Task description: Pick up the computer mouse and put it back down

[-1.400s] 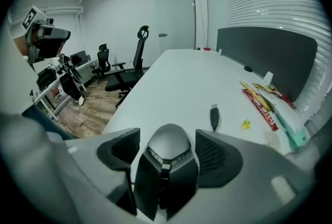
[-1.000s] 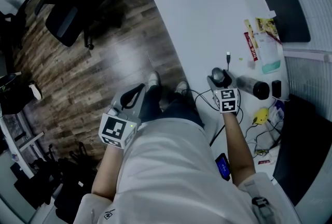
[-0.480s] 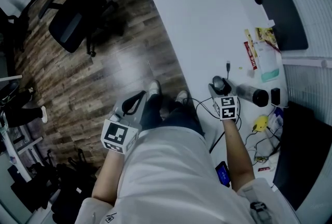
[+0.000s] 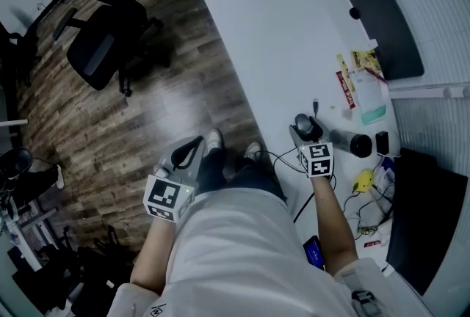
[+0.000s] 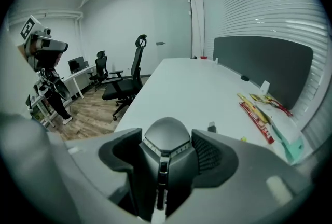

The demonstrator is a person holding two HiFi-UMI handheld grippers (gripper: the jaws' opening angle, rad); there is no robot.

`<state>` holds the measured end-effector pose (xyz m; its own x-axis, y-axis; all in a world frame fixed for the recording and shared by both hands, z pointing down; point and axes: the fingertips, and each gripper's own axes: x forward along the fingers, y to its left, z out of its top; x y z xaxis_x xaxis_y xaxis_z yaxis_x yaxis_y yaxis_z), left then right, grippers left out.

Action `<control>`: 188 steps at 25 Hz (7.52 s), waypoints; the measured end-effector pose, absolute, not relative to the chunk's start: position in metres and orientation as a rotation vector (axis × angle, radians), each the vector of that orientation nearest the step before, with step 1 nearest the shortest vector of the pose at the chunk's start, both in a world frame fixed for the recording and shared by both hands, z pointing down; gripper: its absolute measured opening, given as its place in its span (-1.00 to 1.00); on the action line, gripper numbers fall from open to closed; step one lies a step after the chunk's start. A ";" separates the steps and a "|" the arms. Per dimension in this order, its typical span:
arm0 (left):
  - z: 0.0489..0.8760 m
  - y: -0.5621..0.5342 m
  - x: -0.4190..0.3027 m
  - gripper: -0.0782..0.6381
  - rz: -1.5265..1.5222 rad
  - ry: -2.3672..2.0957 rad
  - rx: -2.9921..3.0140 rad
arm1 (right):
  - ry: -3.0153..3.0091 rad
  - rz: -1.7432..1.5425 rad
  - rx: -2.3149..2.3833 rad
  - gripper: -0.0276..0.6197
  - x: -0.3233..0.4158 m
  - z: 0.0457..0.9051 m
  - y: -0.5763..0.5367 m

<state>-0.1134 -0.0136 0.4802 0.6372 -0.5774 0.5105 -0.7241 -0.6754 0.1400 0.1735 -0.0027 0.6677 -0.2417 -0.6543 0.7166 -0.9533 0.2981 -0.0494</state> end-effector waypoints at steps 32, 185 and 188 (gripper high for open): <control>0.415 -0.085 -0.008 -0.76 0.397 -0.559 2.853 | -2.086 0.363 1.899 0.01 0.166 0.417 0.009; 0.432 -0.053 -0.062 -0.76 0.457 -0.782 2.750 | -2.131 0.451 1.776 -0.64 0.166 0.477 0.005; 0.429 -0.054 -0.044 -0.76 0.441 -0.709 2.782 | -2.133 0.424 1.802 -0.74 0.166 0.458 0.017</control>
